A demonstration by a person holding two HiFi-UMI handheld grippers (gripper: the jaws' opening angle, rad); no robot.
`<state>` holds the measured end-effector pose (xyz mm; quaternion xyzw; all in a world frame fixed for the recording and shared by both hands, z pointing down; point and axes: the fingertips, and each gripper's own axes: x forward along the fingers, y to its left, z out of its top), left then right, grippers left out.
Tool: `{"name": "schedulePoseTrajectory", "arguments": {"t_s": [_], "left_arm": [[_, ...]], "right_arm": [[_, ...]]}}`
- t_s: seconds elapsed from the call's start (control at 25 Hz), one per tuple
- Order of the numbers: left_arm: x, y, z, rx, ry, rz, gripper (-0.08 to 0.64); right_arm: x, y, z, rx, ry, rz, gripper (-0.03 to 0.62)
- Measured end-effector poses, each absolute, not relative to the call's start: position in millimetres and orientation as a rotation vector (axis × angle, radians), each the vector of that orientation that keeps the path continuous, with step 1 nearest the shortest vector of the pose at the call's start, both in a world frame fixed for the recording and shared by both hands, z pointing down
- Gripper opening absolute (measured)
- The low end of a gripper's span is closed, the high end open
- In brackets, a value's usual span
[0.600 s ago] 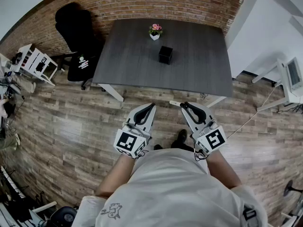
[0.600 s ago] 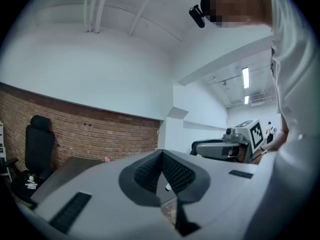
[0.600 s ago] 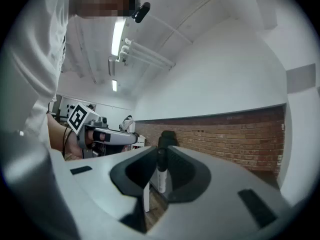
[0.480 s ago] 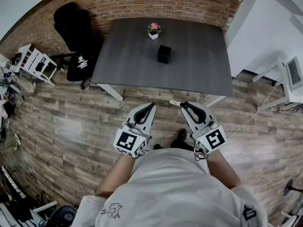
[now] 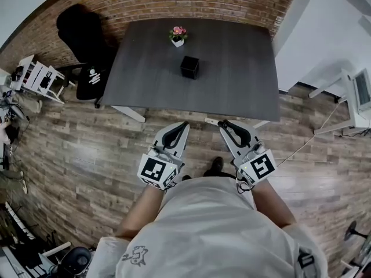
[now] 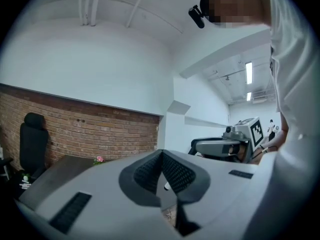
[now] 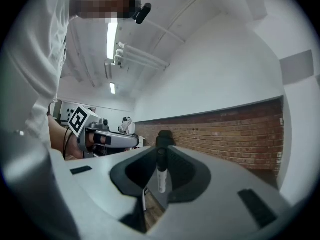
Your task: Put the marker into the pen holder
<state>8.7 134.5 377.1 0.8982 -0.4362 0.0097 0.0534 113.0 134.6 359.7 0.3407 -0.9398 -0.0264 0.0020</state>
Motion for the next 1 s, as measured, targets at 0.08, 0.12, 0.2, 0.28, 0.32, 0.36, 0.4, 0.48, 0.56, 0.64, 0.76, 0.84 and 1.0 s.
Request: {"name": "schedulePoseTrajectory", "arguments": {"t_s": [0.08, 0.12, 0.2, 0.28, 0.32, 0.36, 0.4, 0.48, 0.56, 0.64, 0.76, 0.84, 1.0], "left_arm": [[23, 120, 377, 2.727, -1.331, 0.033, 0.011], [29, 113, 377, 2.724, -1.336, 0.036, 0.011], [41, 101, 377, 2.714, -1.344, 0.041, 0.011], [52, 91, 378, 2.706, -1.353, 0.050, 0.011], [57, 87, 379, 2.703, -1.362, 0.053, 0.011], [60, 84, 379, 2.699, -1.375, 0.055, 0.011], [64, 80, 379, 2.692, -1.390, 0.054, 0.011], [70, 73, 381, 2.677, -1.414, 0.053, 0.011], [76, 69, 383, 2.669, -1.419, 0.064, 0.011], [80, 64, 384, 2.667, -1.415, 0.071, 0.011], [80, 54, 385, 2.655, -1.419, 0.067, 0.011], [79, 48, 385, 2.648, -1.417, 0.061, 0.011], [73, 36, 390, 2.660, -1.380, 0.048, 0.011]], "right_arm": [[126, 119, 358, 1.057, -2.956, -0.088, 0.071], [132, 112, 357, 1.051, -2.959, -0.090, 0.071], [145, 97, 357, 1.042, -2.965, -0.088, 0.072], [157, 85, 358, 1.036, -2.975, -0.067, 0.072], [162, 80, 358, 1.027, -2.981, -0.059, 0.071], [166, 75, 359, 1.016, -2.987, -0.056, 0.071], [170, 71, 360, 1.004, -2.992, -0.057, 0.071], [177, 63, 362, 0.982, -2.999, -0.055, 0.071], [182, 56, 366, 0.970, -3.004, -0.032, 0.071], [186, 49, 368, 0.967, -3.006, -0.004, 0.071], [187, 40, 368, 0.954, -3.014, 0.022, 0.072], [185, 34, 370, 0.951, -3.011, 0.028, 0.072], [179, 23, 369, 0.984, -2.995, 0.020, 0.072]]}}
